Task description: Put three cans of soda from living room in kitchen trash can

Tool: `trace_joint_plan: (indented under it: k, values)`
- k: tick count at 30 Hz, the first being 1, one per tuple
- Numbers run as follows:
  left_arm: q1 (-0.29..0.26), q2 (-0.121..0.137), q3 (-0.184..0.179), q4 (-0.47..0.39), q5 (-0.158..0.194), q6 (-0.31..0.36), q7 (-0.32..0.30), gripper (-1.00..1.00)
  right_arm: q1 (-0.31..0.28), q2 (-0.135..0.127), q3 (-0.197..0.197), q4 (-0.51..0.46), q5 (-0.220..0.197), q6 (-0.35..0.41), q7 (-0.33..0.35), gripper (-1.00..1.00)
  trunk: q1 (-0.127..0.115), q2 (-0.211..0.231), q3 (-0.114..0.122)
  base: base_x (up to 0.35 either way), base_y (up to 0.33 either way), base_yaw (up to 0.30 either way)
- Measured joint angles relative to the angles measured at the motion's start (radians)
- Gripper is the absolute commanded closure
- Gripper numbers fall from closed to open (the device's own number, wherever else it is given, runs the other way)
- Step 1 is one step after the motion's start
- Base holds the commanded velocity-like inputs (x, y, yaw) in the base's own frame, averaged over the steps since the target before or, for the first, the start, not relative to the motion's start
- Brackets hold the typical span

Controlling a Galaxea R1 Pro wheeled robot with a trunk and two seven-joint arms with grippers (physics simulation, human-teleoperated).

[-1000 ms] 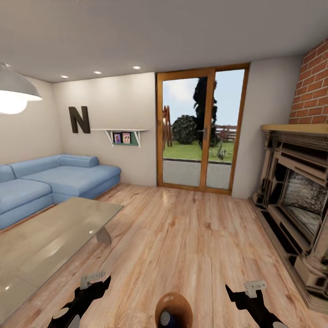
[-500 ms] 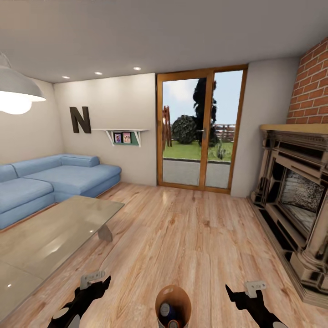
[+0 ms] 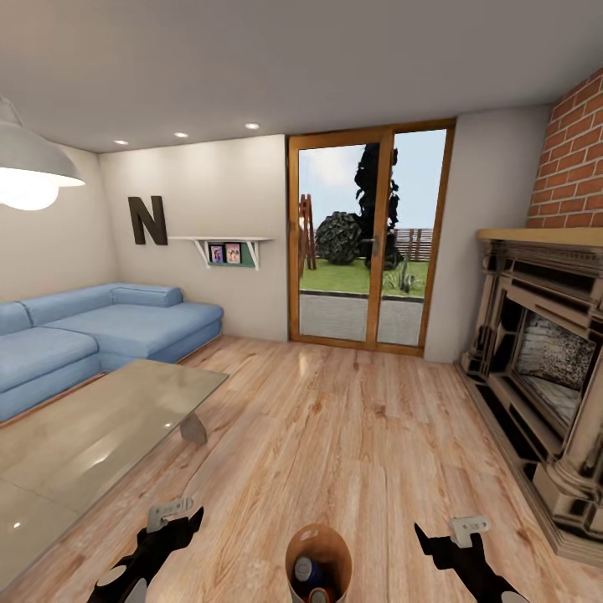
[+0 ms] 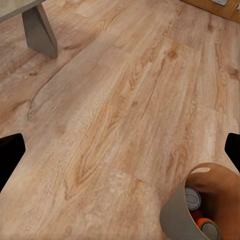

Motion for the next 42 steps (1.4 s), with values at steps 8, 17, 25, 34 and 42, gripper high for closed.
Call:
trace_joint_plan:
  k: [8, 17, 25, 34, 42]
  values:
    - [0.0, 0.0, 0.0, 0.015, 0.0, 0.0, 0.0, -1.0, 0.0, 0.001, 0.0, 0.0, 0.001, 0.001, 0.0, -1.0, 0.0, 0.0, 0.0, 0.0, 0.0, 0.0]
    - [0.0, 0.0, 0.0, 0.021, 0.0, 0.0, 0.0, -1.0, 0.0, 0.001, 0.0, 0.0, 0.001, 0.001, 0.0, -1.0, 0.0, 0.0, 0.0, 0.0, 0.0, 0.0]
    - [0.0, 0.0, 0.0, 0.021, 0.0, 0.0, 0.0, -1.0, 0.0, 0.001, 0.0, 0.0, 0.001, 0.001, 0.0, -1.0, 0.0, 0.0, 0.0, 0.0, 0.0, 0.0]
    - [0.0, 0.0, 0.0, 0.021, 0.0, 0.0, 0.0, -1.0, 0.0, 0.001, 0.001, 0.0, 0.0, 0.004, 0.0, -1.0, 0.0, 0.0, 0.0, 0.0, 0.0, 0.0]
    - [0.0, 0.0, 0.0, 0.022, 0.0, 0.0, 0.001, -1.0, 0.0, 0.001, 0.001, 0.0, 0.0, 0.003, 0.0, -1.0, 0.0, 0.0, 0.0, 0.0, 0.0, 0.0]
